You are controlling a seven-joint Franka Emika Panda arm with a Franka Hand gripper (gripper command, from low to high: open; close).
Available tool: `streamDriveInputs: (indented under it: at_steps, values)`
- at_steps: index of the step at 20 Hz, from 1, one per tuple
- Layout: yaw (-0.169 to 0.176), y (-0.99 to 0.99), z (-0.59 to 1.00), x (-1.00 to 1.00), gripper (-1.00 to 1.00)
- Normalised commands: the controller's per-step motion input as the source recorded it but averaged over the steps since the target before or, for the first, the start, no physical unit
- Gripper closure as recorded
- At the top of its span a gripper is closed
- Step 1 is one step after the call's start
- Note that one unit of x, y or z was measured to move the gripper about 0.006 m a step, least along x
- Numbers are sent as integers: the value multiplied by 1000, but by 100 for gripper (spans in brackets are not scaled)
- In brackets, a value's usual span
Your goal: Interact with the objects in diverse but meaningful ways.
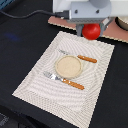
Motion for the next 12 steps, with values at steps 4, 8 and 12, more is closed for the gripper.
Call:
streamDriveInputs:
  at_steps: [4, 8, 12]
  values:
    - [227, 326, 62, -319, 100]
    - [192, 373, 0, -426, 100]
    - [158, 355, 0, -502, 100]
